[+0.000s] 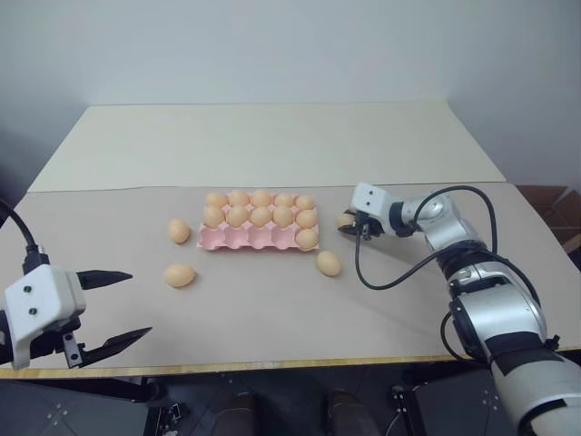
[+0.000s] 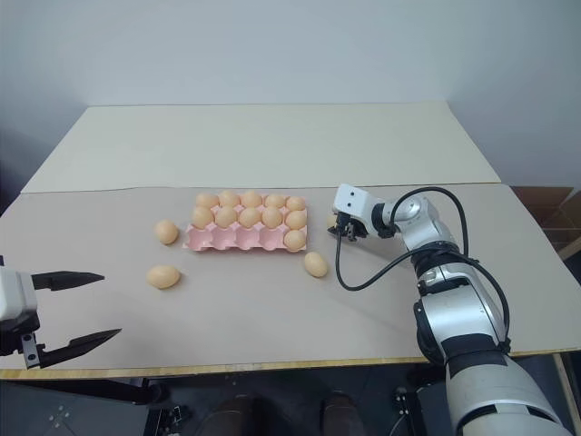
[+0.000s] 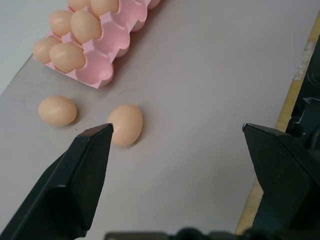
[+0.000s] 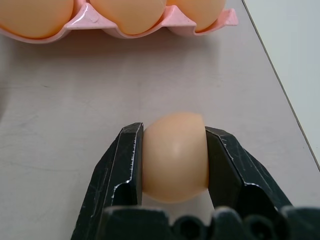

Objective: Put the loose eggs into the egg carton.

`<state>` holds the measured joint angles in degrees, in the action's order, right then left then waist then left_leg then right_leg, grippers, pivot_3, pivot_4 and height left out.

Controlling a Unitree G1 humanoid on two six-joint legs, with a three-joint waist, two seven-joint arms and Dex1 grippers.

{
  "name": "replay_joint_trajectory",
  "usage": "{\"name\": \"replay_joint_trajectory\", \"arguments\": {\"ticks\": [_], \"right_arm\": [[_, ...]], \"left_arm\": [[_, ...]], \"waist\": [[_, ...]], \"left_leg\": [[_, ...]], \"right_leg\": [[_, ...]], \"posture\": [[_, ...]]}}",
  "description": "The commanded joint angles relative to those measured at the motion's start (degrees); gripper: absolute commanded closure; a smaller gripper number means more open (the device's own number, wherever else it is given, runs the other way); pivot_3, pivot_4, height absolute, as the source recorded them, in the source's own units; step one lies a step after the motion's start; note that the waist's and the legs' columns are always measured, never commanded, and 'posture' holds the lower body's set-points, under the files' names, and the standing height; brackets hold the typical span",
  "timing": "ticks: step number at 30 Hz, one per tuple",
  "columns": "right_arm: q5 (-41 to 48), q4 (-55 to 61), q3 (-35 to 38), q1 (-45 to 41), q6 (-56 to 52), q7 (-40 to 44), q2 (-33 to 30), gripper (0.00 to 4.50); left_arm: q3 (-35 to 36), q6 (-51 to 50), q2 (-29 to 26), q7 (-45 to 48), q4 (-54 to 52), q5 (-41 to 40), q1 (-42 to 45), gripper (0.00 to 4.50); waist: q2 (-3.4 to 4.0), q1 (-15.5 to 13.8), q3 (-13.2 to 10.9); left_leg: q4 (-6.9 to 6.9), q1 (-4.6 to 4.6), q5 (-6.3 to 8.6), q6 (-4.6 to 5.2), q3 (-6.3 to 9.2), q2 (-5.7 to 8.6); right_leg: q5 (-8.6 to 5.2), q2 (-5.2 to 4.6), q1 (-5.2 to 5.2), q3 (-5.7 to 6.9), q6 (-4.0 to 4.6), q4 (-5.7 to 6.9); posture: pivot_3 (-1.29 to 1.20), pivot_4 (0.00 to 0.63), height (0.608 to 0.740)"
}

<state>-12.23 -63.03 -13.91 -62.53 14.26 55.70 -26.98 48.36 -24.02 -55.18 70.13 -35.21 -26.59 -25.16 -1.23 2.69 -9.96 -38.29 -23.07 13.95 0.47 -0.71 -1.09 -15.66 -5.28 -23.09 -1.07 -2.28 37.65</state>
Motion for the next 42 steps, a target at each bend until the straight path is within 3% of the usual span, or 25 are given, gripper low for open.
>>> {"name": "replay_joint_trajectory", "arguments": {"ticks": [1, 6, 13, 22, 31, 38, 42], "right_arm": [[0.7, 3.6, 1.4, -0.9, 2.0, -0.8, -1.2, 2.91], [5.2, 17.1, 4.2, 0.9, -2.5, 1.1, -1.2, 2.91], [11.7, 45.3, 3.4, 8.4, -20.3, 2.0, 4.4, 2.91], [10.3, 50.8, -1.4, 13.1, -25.1, -0.2, 7.3, 2.91], [8.9, 49.4, -3.2, 13.2, -22.8, -2.0, 7.9, 0.02], [9.1, 51.9, -2.4, 14.1, -23.2, -2.1, 6.0, 0.02], [11.7, 59.9, 0.1, 16.4, -27.3, 0.9, 0.6, 0.02]], "left_arm": [[1.7, 0.3, -0.2, -0.3, 0.0, 0.2, 0.1, 0.0], [2.4, 0.6, 0.0, 0.7, 0.4, 1.6, -2.2, 0.0], [2.4, 1.7, -0.3, 1.6, 1.3, 3.6, -4.1, 0.0], [2.1, 1.5, -0.4, 1.9, 1.2, 3.7, -2.9, 0.0], [2.3, 1.4, -0.2, 2.1, 1.0, 4.1, -3.1, 0.0], [1.6, 1.5, -0.1, 1.9, 1.1, 4.2, -3.0, 0.0], [1.3, 1.6, -0.3, 2.0, 1.2, 4.0, -2.4, 0.0]], "waist": [[0.01, 0.0, 0.0], [0.02, 0.1, 0.0], [0.02, -0.1, 0.0], [0.0, -0.4, 0.0], [0.0, -0.1, 0.0], [0.0, -0.1, 0.0], [0.0, -0.4, 0.0]], "left_leg": [[0.0, -0.01, 0.0, 0.0, 0.0, 0.0], [0.01, -0.07, 0.0, 0.0, 0.0, -0.03], [0.03, -0.05, 0.0, 0.0, 0.02, -0.14], [0.03, -0.07, -0.01, -0.01, 0.07, -0.03], [0.03, -0.06, -0.01, -0.01, 0.05, -0.05], [0.03, -0.07, -0.01, -0.01, 0.05, -0.04], [0.03, -0.11, -0.01, -0.01, 0.07, -0.03]], "right_leg": [[0.0, 0.0, -0.01, 0.0, 0.0, 0.0], [0.0, 0.01, -0.09, -0.01, 0.0, 0.02], [0.01, 0.04, -0.07, 0.02, 0.01, 0.05], [0.01, -0.05, -0.08, 0.08, 0.01, 0.01], [0.01, 0.01, -0.1, 0.07, 0.01, 0.04], [0.01, 0.0, -0.09, 0.07, 0.01, 0.03], [0.01, -0.02, -0.1, 0.09, 0.01, -0.01]], "posture": [[0.0, 0.15, 0.74], [0.0, 0.15, 0.74], [0.0, 0.15, 0.74], [0.0, 0.15, 0.74], [0.0, 0.15, 0.74], [0.0, 0.15, 0.74], [0.0, 0.15, 0.74]]}}
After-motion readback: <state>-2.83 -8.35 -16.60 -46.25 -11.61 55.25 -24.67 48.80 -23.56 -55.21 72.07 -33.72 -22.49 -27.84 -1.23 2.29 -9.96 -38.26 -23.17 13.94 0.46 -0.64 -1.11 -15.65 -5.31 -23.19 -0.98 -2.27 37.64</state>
